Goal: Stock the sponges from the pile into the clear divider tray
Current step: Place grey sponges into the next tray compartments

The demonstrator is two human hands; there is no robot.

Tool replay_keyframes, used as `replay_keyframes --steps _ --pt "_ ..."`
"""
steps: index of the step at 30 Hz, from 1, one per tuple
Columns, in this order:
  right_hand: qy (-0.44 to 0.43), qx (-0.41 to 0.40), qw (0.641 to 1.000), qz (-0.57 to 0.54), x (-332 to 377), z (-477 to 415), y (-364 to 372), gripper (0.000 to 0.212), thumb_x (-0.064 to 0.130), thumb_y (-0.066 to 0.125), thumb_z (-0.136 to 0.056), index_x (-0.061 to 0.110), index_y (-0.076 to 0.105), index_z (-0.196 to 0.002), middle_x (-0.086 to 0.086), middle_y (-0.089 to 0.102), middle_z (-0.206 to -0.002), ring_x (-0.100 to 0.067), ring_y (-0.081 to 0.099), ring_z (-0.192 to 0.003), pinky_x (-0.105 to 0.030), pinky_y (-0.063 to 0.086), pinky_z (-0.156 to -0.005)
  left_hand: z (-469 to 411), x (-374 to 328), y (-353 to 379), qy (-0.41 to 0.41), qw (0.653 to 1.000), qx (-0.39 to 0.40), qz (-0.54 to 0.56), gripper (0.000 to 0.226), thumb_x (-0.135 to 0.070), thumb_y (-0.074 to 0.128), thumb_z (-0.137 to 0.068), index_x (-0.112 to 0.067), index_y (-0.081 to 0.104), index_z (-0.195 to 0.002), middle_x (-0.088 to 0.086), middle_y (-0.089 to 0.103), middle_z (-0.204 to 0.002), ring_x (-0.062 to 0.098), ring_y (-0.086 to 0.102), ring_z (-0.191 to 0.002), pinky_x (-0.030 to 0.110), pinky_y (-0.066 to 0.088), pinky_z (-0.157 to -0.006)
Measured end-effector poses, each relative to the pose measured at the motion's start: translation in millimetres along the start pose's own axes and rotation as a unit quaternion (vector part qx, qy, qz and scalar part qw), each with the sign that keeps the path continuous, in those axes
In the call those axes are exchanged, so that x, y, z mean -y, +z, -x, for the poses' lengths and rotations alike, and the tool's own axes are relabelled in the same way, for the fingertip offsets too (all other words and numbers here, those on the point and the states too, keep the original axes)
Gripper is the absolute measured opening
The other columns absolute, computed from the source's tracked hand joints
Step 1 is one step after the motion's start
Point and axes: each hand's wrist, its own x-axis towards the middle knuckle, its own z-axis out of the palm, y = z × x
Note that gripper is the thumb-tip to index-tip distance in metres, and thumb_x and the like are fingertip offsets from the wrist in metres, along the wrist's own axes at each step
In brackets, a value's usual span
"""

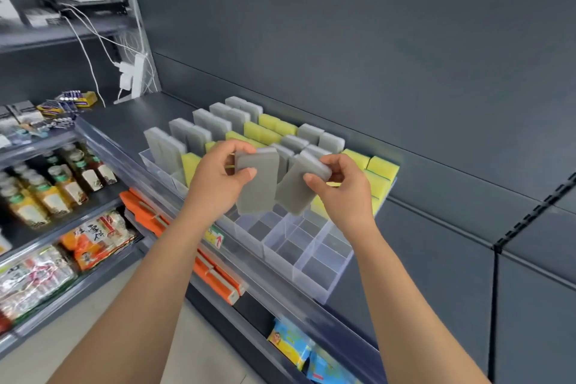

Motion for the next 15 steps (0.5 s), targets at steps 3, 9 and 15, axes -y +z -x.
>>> replay_keyframes --steps 3,9,15 --pt "0.016 -0.015 1.000 0.013 -5 -7 16 0.027 0.017 0.074 -0.078 0.026 0.054 -0.092 0.014 0.059 -0.086 -0.005 0.054 -0.078 -0.011 0.042 -0.068 -18 11 -5 0.012 1.000 -0.007 0.006 0.038 -0.005 0.063 -0.083 -0.042 0.056 -0.087 0.003 0.061 -0.108 0.021 0.058 -0.097 0.030 0.046 -0.069" --pt "0.046 -0.033 0.996 0.072 -11 -10 41 0.026 0.017 0.073 -0.080 0.023 0.056 -0.099 0.015 0.059 -0.090 -0.005 0.055 -0.080 -0.017 0.045 -0.068 -50 27 -12 0.035 0.998 0.039 0.024 0.039 -0.003 0.061 -0.084 -0.042 0.053 -0.086 0.002 0.059 -0.110 0.020 0.058 -0.095 0.024 0.045 -0.067" --pt "0.023 -0.054 0.976 0.208 -7 -7 65 0.027 0.012 0.068 -0.082 0.016 0.059 -0.106 0.001 0.062 -0.100 -0.020 0.056 -0.076 -0.034 0.049 -0.072 -79 42 -18 0.058 0.991 0.122 0.022 0.037 -0.006 0.061 -0.084 -0.041 0.054 -0.094 -0.001 0.059 -0.110 0.019 0.057 -0.098 0.041 0.053 -0.080"
